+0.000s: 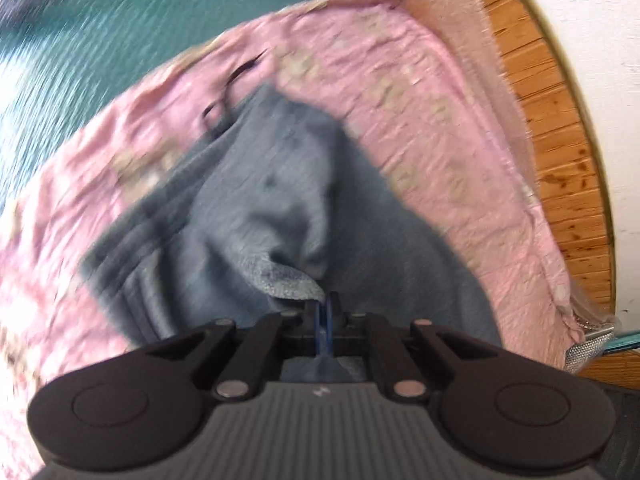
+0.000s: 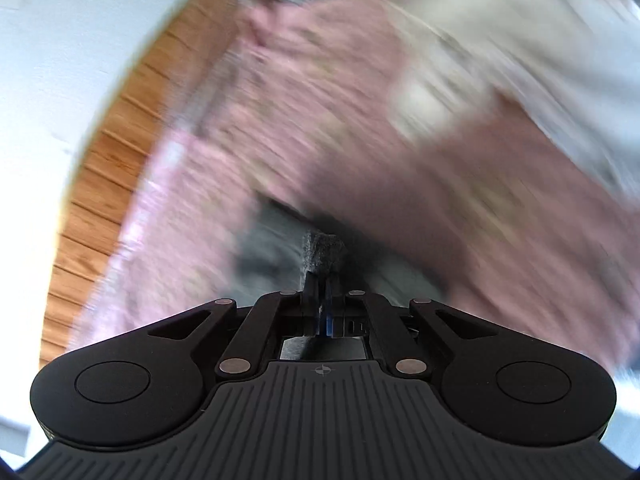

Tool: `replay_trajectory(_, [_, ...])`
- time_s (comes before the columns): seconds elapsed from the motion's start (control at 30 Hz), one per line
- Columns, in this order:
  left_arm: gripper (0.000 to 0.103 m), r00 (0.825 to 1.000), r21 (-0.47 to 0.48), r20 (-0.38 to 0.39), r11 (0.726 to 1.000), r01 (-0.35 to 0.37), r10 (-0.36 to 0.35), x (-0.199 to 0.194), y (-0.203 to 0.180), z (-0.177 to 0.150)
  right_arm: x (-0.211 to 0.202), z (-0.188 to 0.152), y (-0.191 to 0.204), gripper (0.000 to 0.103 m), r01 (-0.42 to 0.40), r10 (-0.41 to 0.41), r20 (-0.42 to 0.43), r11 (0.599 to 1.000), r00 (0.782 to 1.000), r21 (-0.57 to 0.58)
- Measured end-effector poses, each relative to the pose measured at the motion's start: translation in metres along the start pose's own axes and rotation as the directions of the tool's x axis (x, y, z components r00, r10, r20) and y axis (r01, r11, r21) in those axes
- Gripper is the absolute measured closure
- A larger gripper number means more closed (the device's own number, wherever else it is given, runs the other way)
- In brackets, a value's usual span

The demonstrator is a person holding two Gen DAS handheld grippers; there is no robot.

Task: Fold clothes

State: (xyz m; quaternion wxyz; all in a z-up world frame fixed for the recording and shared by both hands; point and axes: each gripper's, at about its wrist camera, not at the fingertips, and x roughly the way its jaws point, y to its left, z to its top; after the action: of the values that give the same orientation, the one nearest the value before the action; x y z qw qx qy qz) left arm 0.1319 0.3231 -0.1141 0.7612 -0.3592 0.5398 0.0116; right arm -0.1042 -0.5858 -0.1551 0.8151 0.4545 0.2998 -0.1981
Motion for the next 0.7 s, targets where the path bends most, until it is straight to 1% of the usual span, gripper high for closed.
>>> replay_trajectory(0.1, [0.100, 0.998, 0.046, 0.043, 0.998, 0.037, -0.039, -0.018, -0.029, 0.013, -0.021, 0.035, 0.039, 0.103, -0.098, 0.103, 0.070, 0.993, 0.992, -0.061])
replay_trajectory(0.13, [0.100, 0.997, 0.060, 0.051, 0.997, 0.050, -0.053, -0.023, -0.036, 0.014, -0.035, 0.038, 0.046, 0.103, -0.121, 0.128, 0.097, 0.990, 0.987, -0.077])
replay_trajectory(0.2, [0.100, 0.997, 0.071, 0.045, 0.996, 0.057, -0.060, -0.028, -0.035, 0.007, -0.063, 0.039, 0.054, 0.103, -0.154, 0.168, 0.141, 0.983, 0.976, -0.104])
replay_trajectory(0.23, [0.100, 0.998, 0.070, 0.035, 0.996, 0.058, -0.060, -0.028, -0.032, 0.002, -0.069, 0.032, 0.050, 0.103, -0.136, 0.152, 0.143, 0.984, 0.978, -0.114])
replay_trajectory(0.27, [0.100, 0.999, 0.066, -0.001, 0.997, 0.037, -0.037, -0.021, -0.021, -0.005, -0.075, 0.024, 0.045, 0.103, -0.116, 0.134, 0.144, 0.985, 0.981, -0.124])
replay_trajectory(0.33, [0.100, 0.997, 0.059, -0.074, 0.998, -0.005, 0.009, -0.006, 0.001, -0.021, -0.059, 0.005, 0.015, 0.102, -0.029, 0.037, 0.092, 0.996, 0.995, -0.088])
replay_trajectory(0.37, [0.100, 0.994, 0.050, -0.107, 0.998, -0.032, 0.037, 0.005, 0.015, -0.029, -0.051, -0.005, -0.001, 0.102, 0.016, -0.012, 0.063, 0.997, 0.998, -0.071])
replay_trajectory(0.4, [0.100, 0.991, 0.030, -0.119, 0.998, -0.053, 0.056, 0.014, 0.027, -0.034, -0.042, -0.014, -0.016, 0.102, 0.062, -0.060, 0.034, 0.997, 0.998, -0.055])
replay_trajectory(0.47, [0.100, 0.993, -0.010, -0.108, 0.998, -0.054, 0.053, 0.023, 0.040, -0.040, -0.017, -0.028, -0.039, 0.102, 0.128, -0.130, -0.030, 0.991, 0.991, -0.044])
replay_trajectory(0.53, [0.100, 0.997, -0.001, -0.064, 0.999, -0.054, 0.053, 0.022, 0.040, -0.042, -0.005, -0.037, -0.048, 0.102, 0.159, -0.163, -0.061, 0.986, 0.985, -0.057])
replay_trajectory(0.63, [0.100, 0.999, 0.017, -0.003, 0.999, -0.045, 0.045, 0.016, 0.036, -0.044, -0.009, -0.036, -0.050, 0.102, 0.141, -0.143, -0.050, 0.989, 0.988, -0.042])
replay_trajectory(0.7, [0.099, 0.998, 0.032, 0.001, 0.997, -0.068, 0.068, 0.015, 0.036, -0.049, -0.010, -0.037, -0.052, 0.102, 0.148, -0.152, -0.062, 0.987, 0.986, -0.058])
